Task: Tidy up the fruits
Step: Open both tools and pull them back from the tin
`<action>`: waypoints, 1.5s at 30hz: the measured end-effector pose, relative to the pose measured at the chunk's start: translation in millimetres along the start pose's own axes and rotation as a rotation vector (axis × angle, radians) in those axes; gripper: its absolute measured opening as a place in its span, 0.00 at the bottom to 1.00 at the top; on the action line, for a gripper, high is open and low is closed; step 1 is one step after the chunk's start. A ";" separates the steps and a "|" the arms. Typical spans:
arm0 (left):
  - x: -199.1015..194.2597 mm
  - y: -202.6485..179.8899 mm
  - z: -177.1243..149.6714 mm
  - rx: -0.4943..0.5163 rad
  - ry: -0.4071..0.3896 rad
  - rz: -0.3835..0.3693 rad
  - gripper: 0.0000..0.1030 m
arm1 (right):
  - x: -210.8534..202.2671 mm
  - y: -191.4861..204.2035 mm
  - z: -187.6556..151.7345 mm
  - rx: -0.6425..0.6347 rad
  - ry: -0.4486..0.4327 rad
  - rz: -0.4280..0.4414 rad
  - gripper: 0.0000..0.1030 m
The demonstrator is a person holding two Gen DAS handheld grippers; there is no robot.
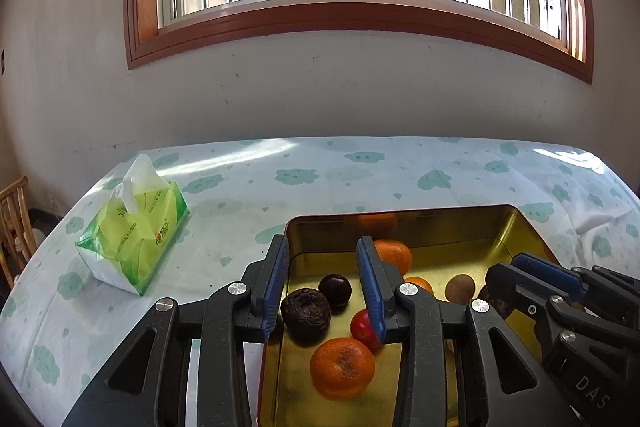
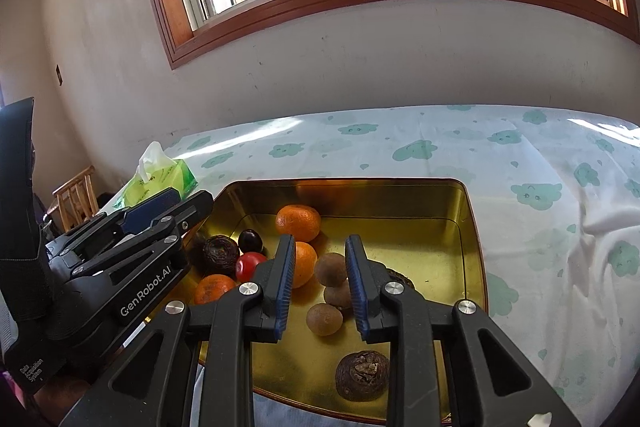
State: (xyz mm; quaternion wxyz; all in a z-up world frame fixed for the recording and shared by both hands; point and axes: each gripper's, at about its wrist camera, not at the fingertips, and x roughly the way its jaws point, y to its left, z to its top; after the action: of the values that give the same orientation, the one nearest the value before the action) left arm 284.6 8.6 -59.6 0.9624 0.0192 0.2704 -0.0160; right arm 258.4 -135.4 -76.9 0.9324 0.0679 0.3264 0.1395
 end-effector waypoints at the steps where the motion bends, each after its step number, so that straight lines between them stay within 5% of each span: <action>1: -0.1 -0.2 -0.3 -0.001 -0.004 -0.002 0.43 | -0.1 -0.3 -0.1 0.002 -0.001 0.000 0.24; 3: -2.2 -0.1 -0.9 -0.003 -0.018 0.000 0.63 | -0.4 -1.7 -0.2 0.009 -0.008 -0.001 0.31; 6: -6.6 -1.7 -1.6 0.007 -0.049 0.005 0.78 | -0.4 -3.8 -0.4 0.016 -0.013 -0.004 0.36; 25: -22.9 -2.3 -1.2 0.009 -0.046 0.017 0.83 | -27.7 -1.4 2.7 0.003 -0.053 -0.025 0.46; 34: -62.4 11.4 -4.4 -0.063 -0.059 0.025 0.84 | -66.0 4.0 -7.7 -0.010 -0.116 -0.068 0.57; 38: -88.5 15.8 -7.3 -0.057 -0.094 0.065 0.93 | -79.7 16.5 -19.8 -0.044 -0.124 -0.072 0.59; 45: -130.0 32.3 -11.7 -0.103 -0.126 0.062 0.95 | -108.4 29.3 -34.5 -0.065 -0.168 -0.107 0.70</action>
State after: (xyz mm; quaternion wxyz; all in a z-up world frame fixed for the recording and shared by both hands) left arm 168.9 44.0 -0.9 0.9773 -0.0228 0.2091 0.0267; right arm 149.4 -139.3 -33.5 0.9643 0.0315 0.2458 0.0937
